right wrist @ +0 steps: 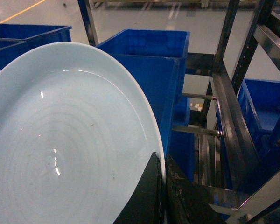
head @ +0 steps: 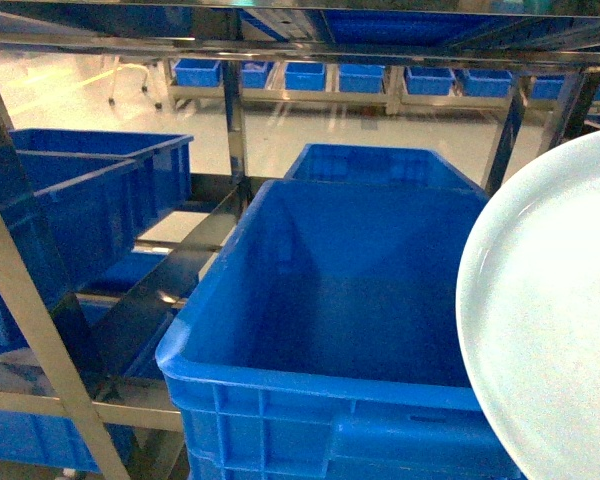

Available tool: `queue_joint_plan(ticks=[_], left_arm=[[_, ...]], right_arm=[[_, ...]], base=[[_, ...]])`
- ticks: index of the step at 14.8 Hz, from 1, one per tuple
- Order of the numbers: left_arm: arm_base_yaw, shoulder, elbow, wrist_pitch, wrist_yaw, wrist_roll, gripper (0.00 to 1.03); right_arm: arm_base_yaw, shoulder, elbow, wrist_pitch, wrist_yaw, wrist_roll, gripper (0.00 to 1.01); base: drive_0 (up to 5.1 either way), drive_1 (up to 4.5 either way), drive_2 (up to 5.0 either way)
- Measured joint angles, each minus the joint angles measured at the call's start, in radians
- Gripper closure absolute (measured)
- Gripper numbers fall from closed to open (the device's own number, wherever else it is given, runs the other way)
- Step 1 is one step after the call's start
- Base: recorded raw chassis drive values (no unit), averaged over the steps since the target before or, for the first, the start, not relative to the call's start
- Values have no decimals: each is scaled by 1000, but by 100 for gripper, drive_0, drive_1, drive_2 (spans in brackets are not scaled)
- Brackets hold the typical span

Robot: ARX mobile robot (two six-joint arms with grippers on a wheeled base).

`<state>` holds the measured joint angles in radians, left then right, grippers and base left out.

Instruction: Place blue tray on left shelf second layer neatly

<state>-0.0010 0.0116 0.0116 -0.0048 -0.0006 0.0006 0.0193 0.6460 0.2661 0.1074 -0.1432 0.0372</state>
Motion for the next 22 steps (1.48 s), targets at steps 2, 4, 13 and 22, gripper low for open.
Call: queue_joint_plan(ticks=[2, 4, 13, 22], left_arm=[[0, 0, 0, 0, 0, 0, 5], [0, 0, 0, 0, 0, 0, 5], [0, 0, 0, 0, 0, 0, 5], [0, 0, 0, 0, 0, 0, 5]], right_arm=[[0, 0, 0, 0, 0, 0, 99], [0, 0, 0, 0, 0, 0, 99], [0, 0, 0, 0, 0, 0, 99], [-22, 267, 99, -207, -151, 468, 99]], base=[[0, 0, 0], [0, 0, 0], [0, 0, 0], [0, 0, 0]])
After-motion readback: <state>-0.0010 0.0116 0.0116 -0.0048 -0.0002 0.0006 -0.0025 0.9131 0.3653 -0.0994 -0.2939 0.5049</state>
